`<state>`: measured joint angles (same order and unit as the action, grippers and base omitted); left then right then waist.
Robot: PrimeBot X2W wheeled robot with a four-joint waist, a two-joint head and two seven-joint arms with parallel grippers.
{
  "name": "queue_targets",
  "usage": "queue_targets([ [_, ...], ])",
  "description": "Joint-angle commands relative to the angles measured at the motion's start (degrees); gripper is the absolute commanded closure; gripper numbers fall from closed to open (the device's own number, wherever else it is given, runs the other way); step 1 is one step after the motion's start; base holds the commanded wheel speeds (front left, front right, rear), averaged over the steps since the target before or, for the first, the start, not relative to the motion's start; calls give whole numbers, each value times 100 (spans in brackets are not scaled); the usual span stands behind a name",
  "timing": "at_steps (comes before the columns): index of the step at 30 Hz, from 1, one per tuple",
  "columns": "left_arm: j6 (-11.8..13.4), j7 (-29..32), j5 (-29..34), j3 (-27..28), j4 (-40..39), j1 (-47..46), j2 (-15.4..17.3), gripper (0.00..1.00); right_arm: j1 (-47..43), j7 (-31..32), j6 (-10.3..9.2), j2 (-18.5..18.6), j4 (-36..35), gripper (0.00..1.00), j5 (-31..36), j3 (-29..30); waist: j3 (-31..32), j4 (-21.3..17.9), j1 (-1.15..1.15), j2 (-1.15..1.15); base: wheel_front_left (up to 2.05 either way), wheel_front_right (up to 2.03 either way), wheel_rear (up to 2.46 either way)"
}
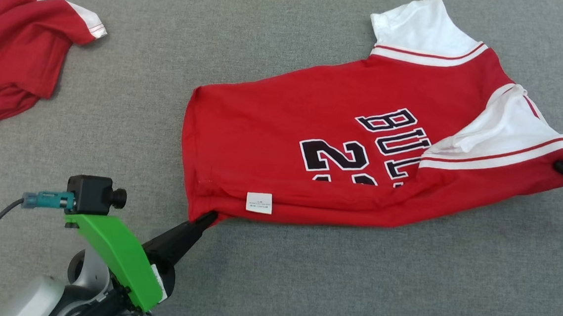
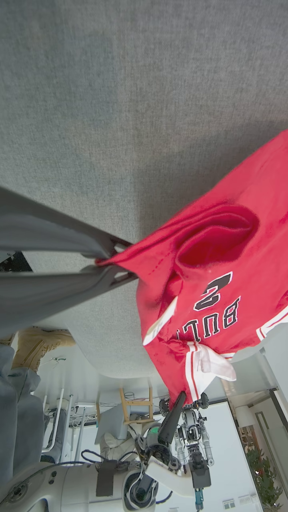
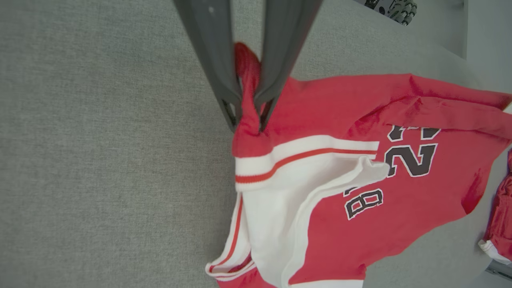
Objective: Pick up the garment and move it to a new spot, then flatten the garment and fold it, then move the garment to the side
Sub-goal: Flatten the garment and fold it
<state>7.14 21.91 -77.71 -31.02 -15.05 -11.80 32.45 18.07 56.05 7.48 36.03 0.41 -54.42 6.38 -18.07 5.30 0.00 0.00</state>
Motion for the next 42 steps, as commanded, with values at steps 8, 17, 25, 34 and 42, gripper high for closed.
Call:
queue_targets([
  [8, 30, 102, -521, 321, -490, 584, 370, 100, -593, 812, 1, -255, -269, 100, 151, 917, 141, -30, 0, 0, 0, 0, 0],
  [17, 89, -135, -81, -86, -178, 1233, 358, 100, -1566, 909, 2, -756, -812, 100, 414, 1099, 1, -109, 0, 0, 0, 0, 0],
  [25, 129, -536, 561, -408, 315, 1392, 201, 0, -2137, 236, 1, -607, -860, 0, 827, 712, -42, -133, 0, 0, 0, 0, 0],
  [34, 718, -983, 1625, -228, -404, 1098, 693, 0, -1583, -167, 1, 138, -1525, 0, 699, 851, -190, -150, 0, 0, 0, 0, 0],
  [42, 764, -423, 2253, -335, 320, -970, 269, 0, 598, 8, 2, 451, -1229, 0, 1394, -99, -1074, 190, 0, 0, 0, 0, 0],
])
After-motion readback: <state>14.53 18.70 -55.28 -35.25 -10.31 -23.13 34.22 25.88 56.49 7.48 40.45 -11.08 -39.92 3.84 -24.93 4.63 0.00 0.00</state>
